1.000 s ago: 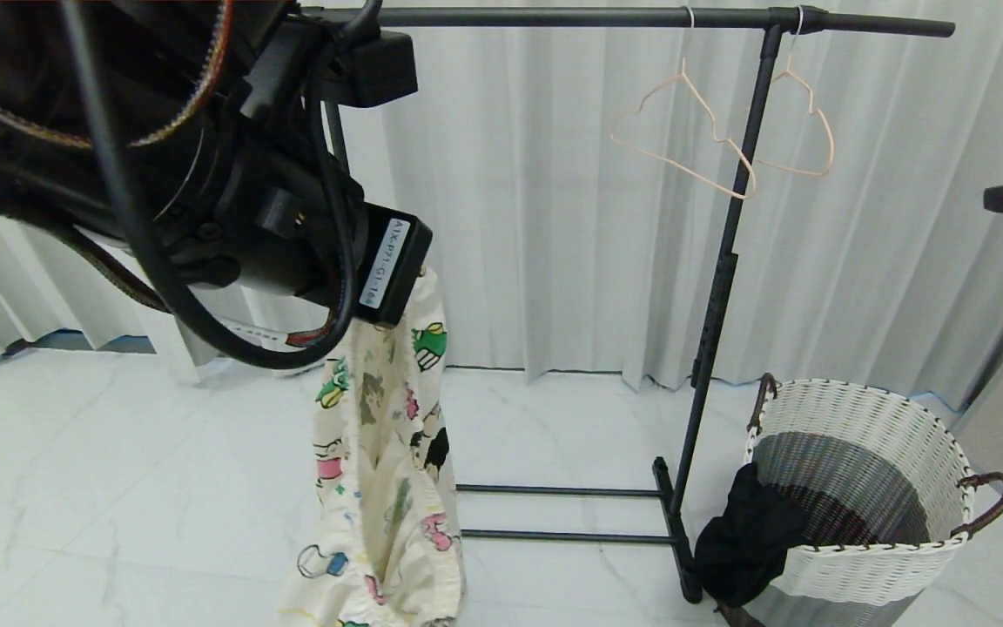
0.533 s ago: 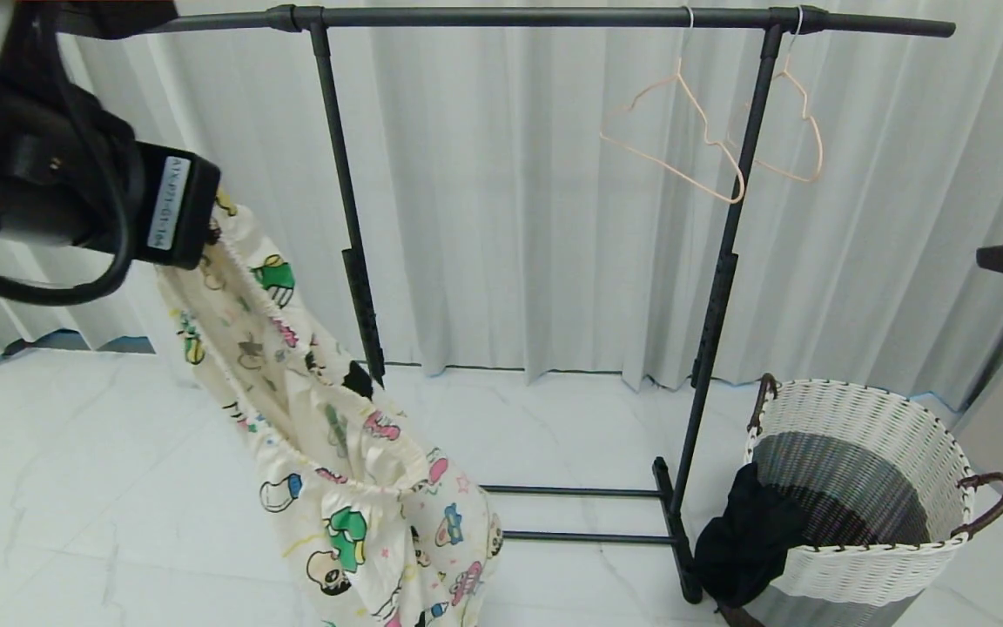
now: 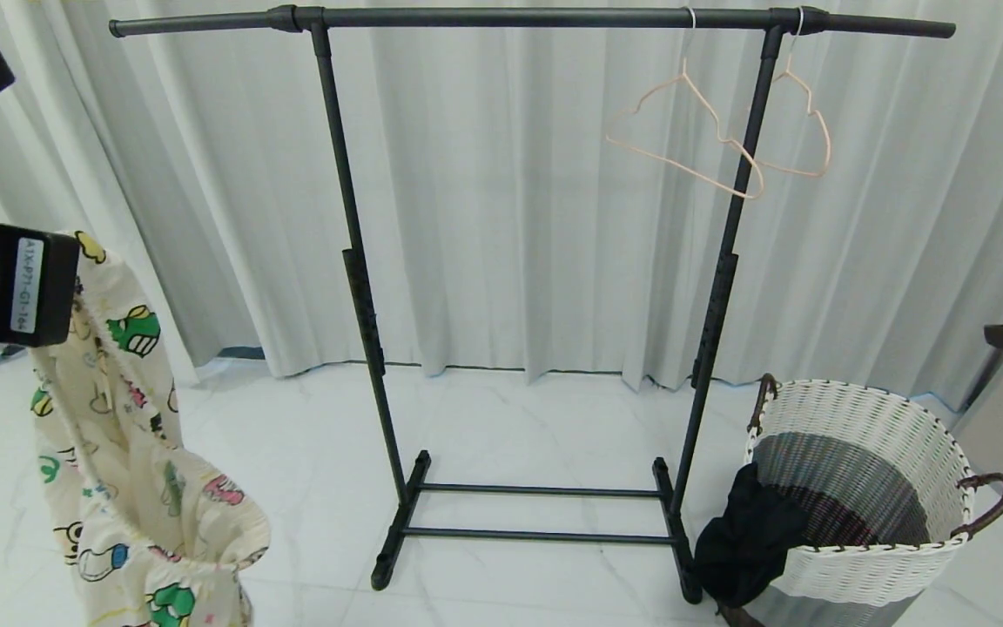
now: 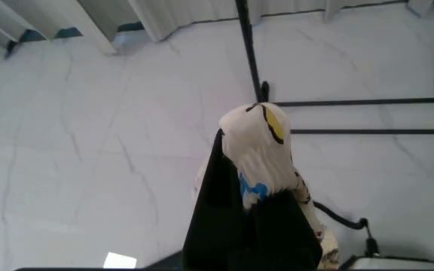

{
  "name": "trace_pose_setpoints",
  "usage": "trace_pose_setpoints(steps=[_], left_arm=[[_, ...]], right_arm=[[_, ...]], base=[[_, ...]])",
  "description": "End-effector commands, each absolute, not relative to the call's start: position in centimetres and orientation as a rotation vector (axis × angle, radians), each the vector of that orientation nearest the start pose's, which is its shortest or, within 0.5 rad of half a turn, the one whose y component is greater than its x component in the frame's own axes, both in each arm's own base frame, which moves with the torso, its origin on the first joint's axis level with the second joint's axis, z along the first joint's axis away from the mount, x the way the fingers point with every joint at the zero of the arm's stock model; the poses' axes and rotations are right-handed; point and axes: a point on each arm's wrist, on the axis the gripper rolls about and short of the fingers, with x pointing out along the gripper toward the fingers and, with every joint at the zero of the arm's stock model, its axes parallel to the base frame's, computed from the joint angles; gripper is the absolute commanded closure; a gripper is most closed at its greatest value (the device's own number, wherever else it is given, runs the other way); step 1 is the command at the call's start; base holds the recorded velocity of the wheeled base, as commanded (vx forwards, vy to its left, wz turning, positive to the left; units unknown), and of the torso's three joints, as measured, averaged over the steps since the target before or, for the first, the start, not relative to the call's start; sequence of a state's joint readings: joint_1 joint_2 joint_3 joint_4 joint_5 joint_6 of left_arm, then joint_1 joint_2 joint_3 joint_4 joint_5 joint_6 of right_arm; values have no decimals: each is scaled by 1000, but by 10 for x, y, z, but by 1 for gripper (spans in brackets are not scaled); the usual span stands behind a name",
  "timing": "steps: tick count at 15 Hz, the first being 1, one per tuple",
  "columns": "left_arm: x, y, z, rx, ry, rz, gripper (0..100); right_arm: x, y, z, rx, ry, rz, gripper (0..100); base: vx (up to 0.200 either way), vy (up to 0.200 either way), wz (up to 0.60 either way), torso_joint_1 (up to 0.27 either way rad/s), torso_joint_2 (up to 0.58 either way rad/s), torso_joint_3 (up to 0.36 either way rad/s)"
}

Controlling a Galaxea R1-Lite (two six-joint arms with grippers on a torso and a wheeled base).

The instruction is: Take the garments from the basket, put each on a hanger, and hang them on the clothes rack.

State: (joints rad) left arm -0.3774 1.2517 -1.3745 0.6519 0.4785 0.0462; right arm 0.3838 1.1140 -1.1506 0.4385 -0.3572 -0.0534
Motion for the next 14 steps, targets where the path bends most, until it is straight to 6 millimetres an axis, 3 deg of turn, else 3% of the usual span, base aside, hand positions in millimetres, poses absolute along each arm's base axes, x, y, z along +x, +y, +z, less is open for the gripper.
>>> trace_pose_setpoints(steps=[1,4,14], left_arm=[[133,-34,321,261,446,134,100],[130,-30,316,247,436,131,100],[130,-31,308,252,462,91,100]], right_arm=[[123,37,308,-198,370,10,0],[126,35,307,-205,365,-11,0],[128,33,306,-202,373,-27,0]], base=[[0,0,0,0,0,0],[0,0,0,0,0,0],[200,0,0,0,2,4]])
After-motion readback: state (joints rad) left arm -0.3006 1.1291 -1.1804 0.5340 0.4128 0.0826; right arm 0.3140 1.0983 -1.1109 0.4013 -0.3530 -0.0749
